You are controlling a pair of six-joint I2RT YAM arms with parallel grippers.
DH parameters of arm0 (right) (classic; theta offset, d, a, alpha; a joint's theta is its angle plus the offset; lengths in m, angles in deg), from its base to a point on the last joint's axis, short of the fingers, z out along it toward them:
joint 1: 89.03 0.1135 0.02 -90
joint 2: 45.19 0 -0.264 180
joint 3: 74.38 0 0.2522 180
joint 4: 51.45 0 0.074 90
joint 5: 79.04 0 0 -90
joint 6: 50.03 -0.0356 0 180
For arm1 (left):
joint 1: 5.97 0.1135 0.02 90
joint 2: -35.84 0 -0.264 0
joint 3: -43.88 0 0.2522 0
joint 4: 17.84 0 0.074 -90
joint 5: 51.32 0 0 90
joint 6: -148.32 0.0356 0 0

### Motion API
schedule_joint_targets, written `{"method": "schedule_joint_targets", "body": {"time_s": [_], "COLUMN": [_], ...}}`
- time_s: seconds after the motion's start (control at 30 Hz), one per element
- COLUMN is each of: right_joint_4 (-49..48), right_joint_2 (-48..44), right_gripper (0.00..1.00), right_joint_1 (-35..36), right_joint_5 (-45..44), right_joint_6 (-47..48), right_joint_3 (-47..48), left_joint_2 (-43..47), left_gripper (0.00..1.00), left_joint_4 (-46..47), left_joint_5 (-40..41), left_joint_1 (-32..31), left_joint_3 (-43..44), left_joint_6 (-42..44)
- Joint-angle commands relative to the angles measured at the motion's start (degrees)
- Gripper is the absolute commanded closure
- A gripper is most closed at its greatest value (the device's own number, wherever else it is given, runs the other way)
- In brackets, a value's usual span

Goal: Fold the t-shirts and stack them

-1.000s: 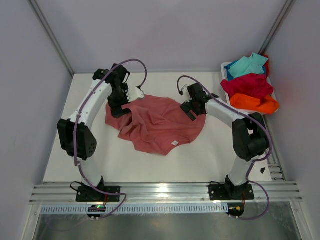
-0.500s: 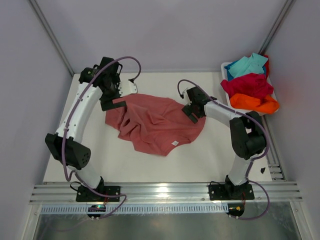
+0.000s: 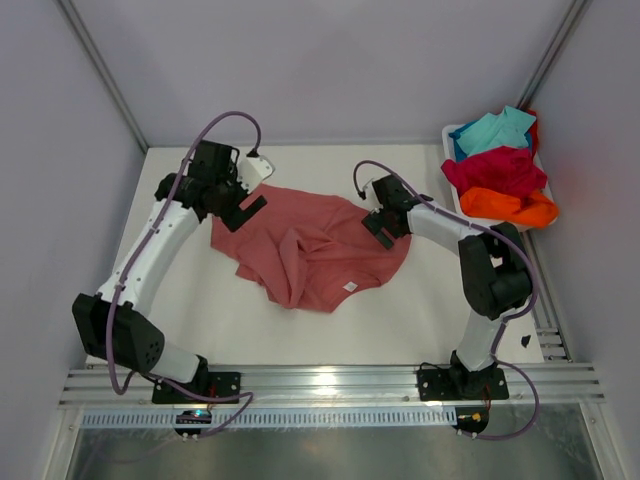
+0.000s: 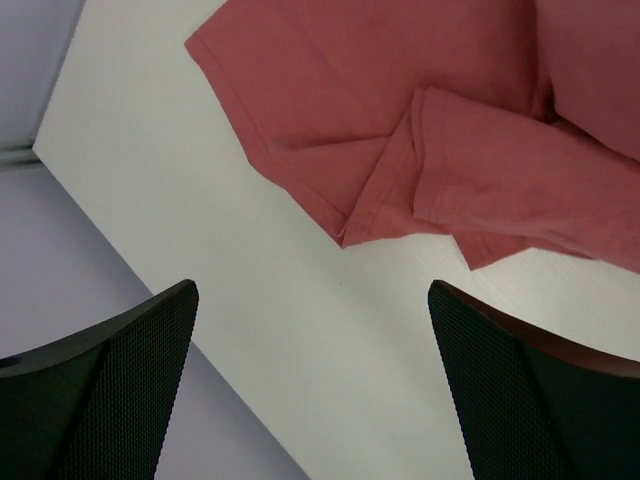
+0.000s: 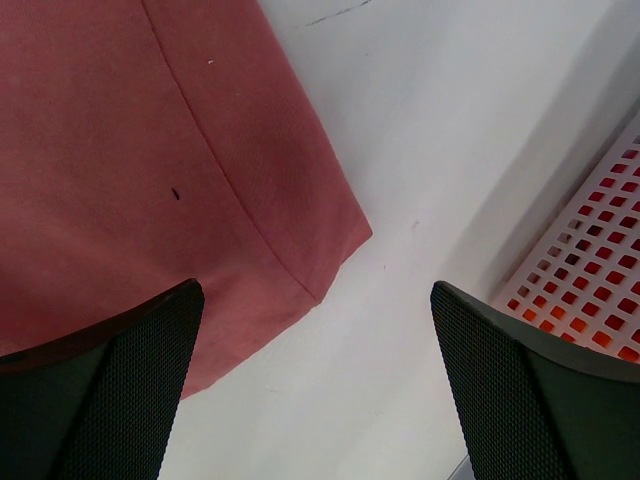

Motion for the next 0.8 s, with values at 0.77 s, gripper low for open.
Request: {"method": "schedule_joint_targets", "body": {"time_s": [0.77], "right_joint_4": [0.93], "right_joint_2": [0.85], "right_gripper": [0.01], "right_joint_1": [0.75], "right_joint_5": [-3.14], "right_joint_6": [2.53], "right_joint_3": [-0.61], "left_joint_2": [-31.21], "left_gripper": [0.01], "left_joint_4": [20.47], "left_joint_5": [-1.82], "left_joint_1": [1.04], "left_joint_3": [10.91], "left_joint_6": [-26.23]}}
